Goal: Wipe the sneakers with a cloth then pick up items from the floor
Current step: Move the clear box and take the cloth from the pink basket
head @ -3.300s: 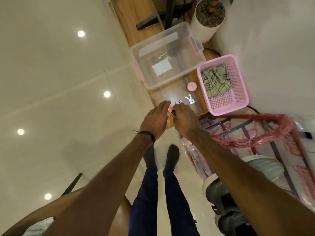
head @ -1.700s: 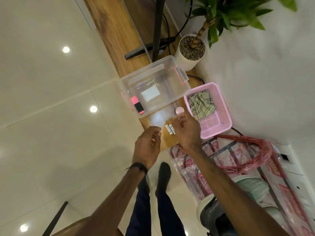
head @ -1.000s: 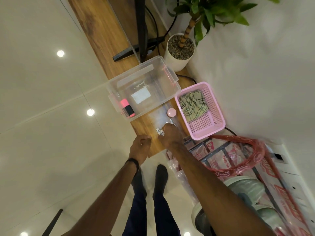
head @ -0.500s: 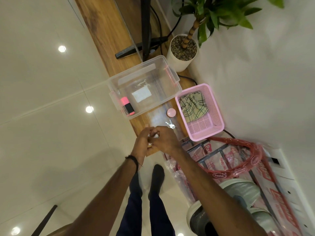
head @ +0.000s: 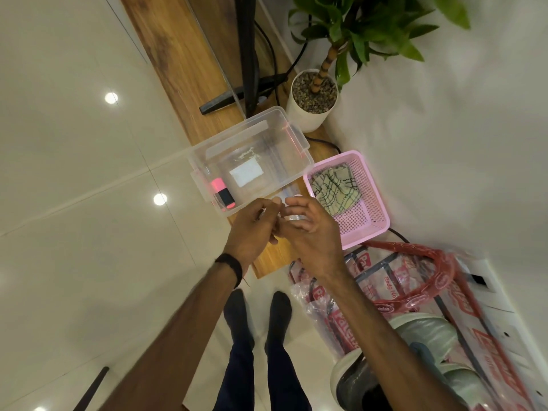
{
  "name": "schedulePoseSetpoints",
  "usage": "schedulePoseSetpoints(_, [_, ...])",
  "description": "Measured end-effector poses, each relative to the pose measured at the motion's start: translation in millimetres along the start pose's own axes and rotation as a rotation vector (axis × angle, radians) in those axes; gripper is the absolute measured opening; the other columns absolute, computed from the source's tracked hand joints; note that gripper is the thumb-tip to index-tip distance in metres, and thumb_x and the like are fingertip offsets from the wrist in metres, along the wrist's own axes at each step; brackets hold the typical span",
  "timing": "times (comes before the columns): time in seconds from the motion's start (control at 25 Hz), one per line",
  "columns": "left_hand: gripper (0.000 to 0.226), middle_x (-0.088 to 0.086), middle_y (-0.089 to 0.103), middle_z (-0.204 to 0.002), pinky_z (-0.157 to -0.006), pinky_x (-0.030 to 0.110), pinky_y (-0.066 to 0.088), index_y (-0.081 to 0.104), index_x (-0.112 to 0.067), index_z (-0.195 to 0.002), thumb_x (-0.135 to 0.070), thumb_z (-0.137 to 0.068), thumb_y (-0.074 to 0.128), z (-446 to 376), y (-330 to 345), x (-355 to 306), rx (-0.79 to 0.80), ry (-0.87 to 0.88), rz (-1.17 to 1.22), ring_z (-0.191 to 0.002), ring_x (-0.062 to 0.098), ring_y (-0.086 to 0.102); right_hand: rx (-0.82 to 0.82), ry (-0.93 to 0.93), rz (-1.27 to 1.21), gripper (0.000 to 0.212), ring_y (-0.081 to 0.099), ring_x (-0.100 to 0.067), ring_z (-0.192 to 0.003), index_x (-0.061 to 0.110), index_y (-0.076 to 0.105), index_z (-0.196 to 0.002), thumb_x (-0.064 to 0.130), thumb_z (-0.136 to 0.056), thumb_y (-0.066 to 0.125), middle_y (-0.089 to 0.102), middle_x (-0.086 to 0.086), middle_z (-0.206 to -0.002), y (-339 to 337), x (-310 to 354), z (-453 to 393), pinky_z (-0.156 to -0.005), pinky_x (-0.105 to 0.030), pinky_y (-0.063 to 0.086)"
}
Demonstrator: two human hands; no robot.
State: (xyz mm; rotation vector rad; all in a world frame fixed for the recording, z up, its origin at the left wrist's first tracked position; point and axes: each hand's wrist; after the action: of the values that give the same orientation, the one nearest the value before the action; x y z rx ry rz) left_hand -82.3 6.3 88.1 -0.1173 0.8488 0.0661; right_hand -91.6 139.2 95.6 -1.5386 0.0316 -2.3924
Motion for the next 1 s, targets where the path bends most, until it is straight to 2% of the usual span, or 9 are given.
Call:
schedulePoseSetpoints(0.08, [0.026,-0.002,0.068,-0.081,-0.062,0.022,0.052,0.068,-0.017,-0.096,-0.035,-0.104,0.051,-5.4,-2.5,-9.2,0.016,-0.006,-0.044,-0.071,0.010,0.065,-0.021,-0.035,-0.003,0.031,0.071,-0.006,-0.094,0.021,0.065,-0.113,0.015,-0.086,0.078,0.073,0.008,-0.105,1.6,4.4,-3.3,-0.083,-0.027,0.060])
schedulePoseSetpoints(0.16, [0.025,0.000,0.070,-0.086,-0.063,0.022,0.051,0.070,-0.016,-0.097,-0.034,-0.103,0.053,-12.2,-5.5,-16.0,0.045,-0.029,-0.039,-0.072,0.010,0.066,-0.081,-0.073,0.004,0.027,0.070,-0.003,-0.092,0.019,0.066,-0.113,0.018,-0.088,0.076,0.073,0.009,-0.103,1.2,4.3,-7.5,-0.080,-0.021,0.058])
schedulePoseSetpoints(0.28, [0.028,0.004,0.070,-0.090,-0.062,0.021,0.051,0.071,-0.010,-0.106,-0.033,-0.101,0.057,-30.2,-16.9,-29.1,0.021,-0.079,0.077,-0.072,0.013,0.065,-0.172,0.023,0.046,0.021,0.068,-0.001,-0.092,0.020,0.065,-0.111,0.025,-0.091,0.072,0.072,0.010,-0.102,-2.0,-18.9,-18.7,-0.082,-0.025,0.059])
schedulePoseSetpoints(0.44, [0.023,0.007,0.065,-0.092,-0.059,0.018,0.053,0.065,-0.007,-0.110,-0.027,-0.100,0.059,-71.4,-37.9,-45.4,-0.074,-0.053,0.048,-0.070,0.013,0.063,-0.019,0.136,0.574,0.031,0.065,-0.012,-0.099,0.013,0.061,-0.120,0.029,-0.094,0.066,0.067,-0.001,-0.116,-4.3,-83.1,-36.1,-0.083,-0.027,0.053])
schedulePoseSetpoints(0.56, [0.022,0.011,0.064,-0.098,-0.076,0.030,0.058,0.062,-0.004,-0.115,-0.019,-0.100,0.057,-103.4,-50.3,-38.9,-0.068,-0.021,-0.190,-0.083,0.022,0.067,-0.020,0.016,1.017,0.027,0.061,-0.017,-0.095,0.012,0.061,-0.117,0.028,-0.095,0.062,0.062,-0.005,-0.111,-4.0,-108.6,-44.1,-0.078,-0.026,0.050])
schedulePoseSetpoints(0.64, [0.023,0.016,0.066,-0.105,-0.093,0.042,0.056,0.062,0.000,-0.119,-0.009,-0.099,0.055,-120.2,-56.7,-28.2,-0.006,-0.014,-0.407,-0.098,0.033,0.068,-0.070,-0.075,1.190,0.027,0.058,-0.016,-0.092,0.013,0.062,-0.117,0.030,-0.096,0.060,0.062,-0.006,-0.112,-1.7,-110.4,-47.4,-0.075,-0.025,0.044])
schedulePoseSetpoints(0.68, [0.024,0.019,0.067,-0.109,-0.096,0.043,0.054,0.062,0.001,-0.119,-0.006,-0.098,0.054,-127.2,-58.7,-22.8,0.026,-0.010,-0.530,-0.104,0.036,0.067,-0.074,-0.092,1.238,0.028,0.058,-0.016,-0.093,0.013,0.062,-0.117,0.032,-0.097,0.058,0.062,-0.005,-0.113,0.1,-109.9,-50.2,-0.074,-0.025,0.041])
schedulePoseSetpoints(0.84, [0.020,0.018,0.064,-0.120,-0.096,0.040,0.049,0.061,-0.004,-0.112,-0.005,-0.094,0.053,-143.9,-57.9,-12.1,0.088,0.053,-0.928,-0.111,0.035,0.060,-0.035,-0.070,1.280,0.031,0.060,-0.017,-0.099,0.013,0.061,-0.121,0.033,-0.098,0.058,0.063,-0.005,-0.117,3.6,-112.0,-59.8,-0.083,-0.028,0.046])
schedulePoseSetpoints(1.0, [0.036,0.012,0.062,-0.129,-0.094,0.035,0.046,0.062,-0.012,-0.128,-0.003,-0.093,0.057,-153.3,-50.8,-5.0,0.088,0.107,-1.073,-0.117,0.033,0.059,-0.049,0.044,1.127,0.023,0.063,-0.018,-0.088,0.011,0.064,-0.109,0.026,-0.091,0.067,0.067,-0.004,-0.101,5.9,-115.5,-65.5,-0.075,-0.028,0.053])
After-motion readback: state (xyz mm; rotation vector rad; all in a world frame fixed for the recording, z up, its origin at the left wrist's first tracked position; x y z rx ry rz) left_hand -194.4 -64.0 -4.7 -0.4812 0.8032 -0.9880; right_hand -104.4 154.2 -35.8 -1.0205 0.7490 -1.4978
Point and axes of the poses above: each hand's wrist, its own z-axis away from the middle knuckle, its own y-axis out of the palm, x = y × z
